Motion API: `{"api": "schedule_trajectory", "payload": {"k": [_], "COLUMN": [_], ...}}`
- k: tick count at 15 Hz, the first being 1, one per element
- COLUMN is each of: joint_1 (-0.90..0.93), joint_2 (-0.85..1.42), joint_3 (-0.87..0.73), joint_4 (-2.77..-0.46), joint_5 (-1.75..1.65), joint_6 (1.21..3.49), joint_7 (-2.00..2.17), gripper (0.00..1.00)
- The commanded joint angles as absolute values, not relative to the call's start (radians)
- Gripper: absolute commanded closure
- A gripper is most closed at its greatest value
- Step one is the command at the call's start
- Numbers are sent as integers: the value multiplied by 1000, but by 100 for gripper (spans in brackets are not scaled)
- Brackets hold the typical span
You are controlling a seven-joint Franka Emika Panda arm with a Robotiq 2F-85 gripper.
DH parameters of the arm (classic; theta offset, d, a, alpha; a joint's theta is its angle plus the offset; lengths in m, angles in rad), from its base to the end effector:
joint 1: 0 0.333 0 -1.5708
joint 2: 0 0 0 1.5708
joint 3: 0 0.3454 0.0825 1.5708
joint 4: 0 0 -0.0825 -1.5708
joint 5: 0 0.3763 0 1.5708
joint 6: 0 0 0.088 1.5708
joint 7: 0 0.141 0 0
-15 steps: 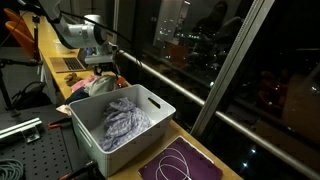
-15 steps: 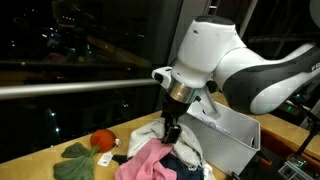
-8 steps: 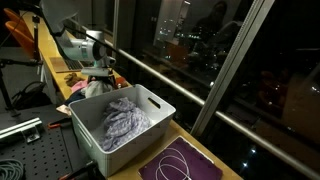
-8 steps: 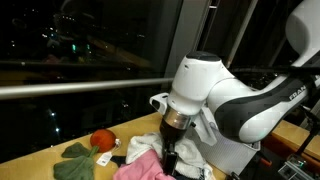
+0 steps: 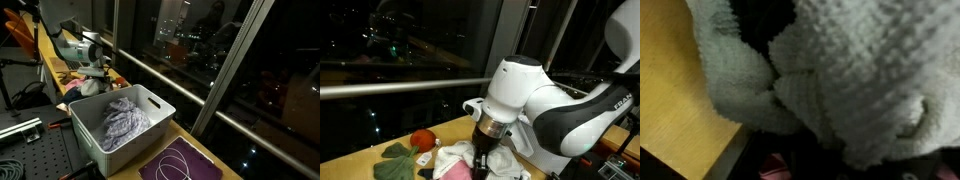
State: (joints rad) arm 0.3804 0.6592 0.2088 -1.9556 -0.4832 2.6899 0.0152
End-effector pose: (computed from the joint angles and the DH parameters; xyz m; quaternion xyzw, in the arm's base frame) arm 0.5266 0.3579 0.1460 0.8867 0.4562 0.0671 0.0344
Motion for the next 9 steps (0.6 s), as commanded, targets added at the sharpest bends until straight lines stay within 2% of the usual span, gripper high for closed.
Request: {"api": "schedule_trajectory", "payload": {"k": [1,4,7,9], "joint_1": [424,440,449,454], "joint_2": [627,586,537,496], "joint_3": [193,188,185,181], "joint_4": [-1963,-1973,-1990,-2003], "joint_5": [-448,-453,-459,-466], "joint_6": [2693,2682,2678,2668], "joint_7": [0,9,18,22], "gripper": [77,98,97,100]}}
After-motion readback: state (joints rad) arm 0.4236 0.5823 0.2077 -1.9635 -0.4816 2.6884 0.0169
